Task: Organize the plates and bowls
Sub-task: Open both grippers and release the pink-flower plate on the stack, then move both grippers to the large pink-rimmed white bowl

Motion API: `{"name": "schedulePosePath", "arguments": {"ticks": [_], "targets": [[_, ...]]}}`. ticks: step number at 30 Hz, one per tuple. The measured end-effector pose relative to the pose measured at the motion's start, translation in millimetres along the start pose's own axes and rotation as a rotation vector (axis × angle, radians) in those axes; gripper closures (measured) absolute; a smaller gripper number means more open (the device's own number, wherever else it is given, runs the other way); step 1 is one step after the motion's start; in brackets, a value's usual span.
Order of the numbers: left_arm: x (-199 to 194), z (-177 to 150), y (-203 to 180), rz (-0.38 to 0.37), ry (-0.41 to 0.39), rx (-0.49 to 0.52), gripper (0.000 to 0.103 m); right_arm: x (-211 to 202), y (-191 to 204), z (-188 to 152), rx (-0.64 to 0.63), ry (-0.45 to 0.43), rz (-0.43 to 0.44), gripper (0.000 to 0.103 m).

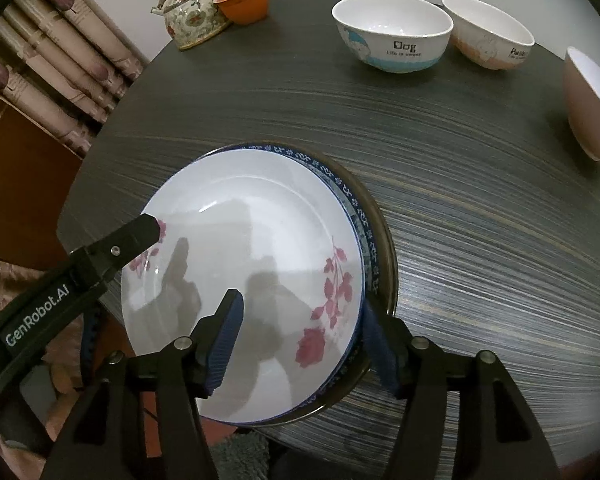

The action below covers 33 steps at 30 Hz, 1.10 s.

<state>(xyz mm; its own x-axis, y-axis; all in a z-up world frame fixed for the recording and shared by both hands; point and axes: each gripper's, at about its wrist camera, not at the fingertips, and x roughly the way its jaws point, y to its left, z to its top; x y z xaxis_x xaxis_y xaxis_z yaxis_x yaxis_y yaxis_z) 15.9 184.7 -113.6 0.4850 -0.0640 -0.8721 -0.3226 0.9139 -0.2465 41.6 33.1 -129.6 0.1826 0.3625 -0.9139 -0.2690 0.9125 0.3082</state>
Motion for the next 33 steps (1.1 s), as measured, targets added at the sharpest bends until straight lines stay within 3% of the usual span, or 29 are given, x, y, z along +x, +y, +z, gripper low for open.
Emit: {"name": "schedulePosePath", "arguments": {"ticks": [7,14,21,27,33], "targets": [[-6.6,-3.8,-9.9,0.01,-0.058,0.059,0.051,-11.0,-1.4,-6.9,-0.02,-0.065,0.008,0.041],[-19.0,-8.9,-23.0,-0.011,-0.165,0.143,0.051,-33.1,-18.9,-15.9,0.019,-0.173,0.04,0.039],[-21.4,-10.6,-21.0,-0.085,-0.19,0.107,0.051,-41.0,-57.9,-29.7,0.132,-0.21,0.053,0.039],[-14.2,-15.9,-27.2,-0.06,-0.163,0.142,0.051,-47.7,-75.4,-36.3,0.176,-0.222,0.04,0.039],[-5.5,-17.5,-31.8,0.067,-0.115,0.17,0.051,-60.4,-84.3,-36.8,0.164,-0.234,0.023,0.039]]}}
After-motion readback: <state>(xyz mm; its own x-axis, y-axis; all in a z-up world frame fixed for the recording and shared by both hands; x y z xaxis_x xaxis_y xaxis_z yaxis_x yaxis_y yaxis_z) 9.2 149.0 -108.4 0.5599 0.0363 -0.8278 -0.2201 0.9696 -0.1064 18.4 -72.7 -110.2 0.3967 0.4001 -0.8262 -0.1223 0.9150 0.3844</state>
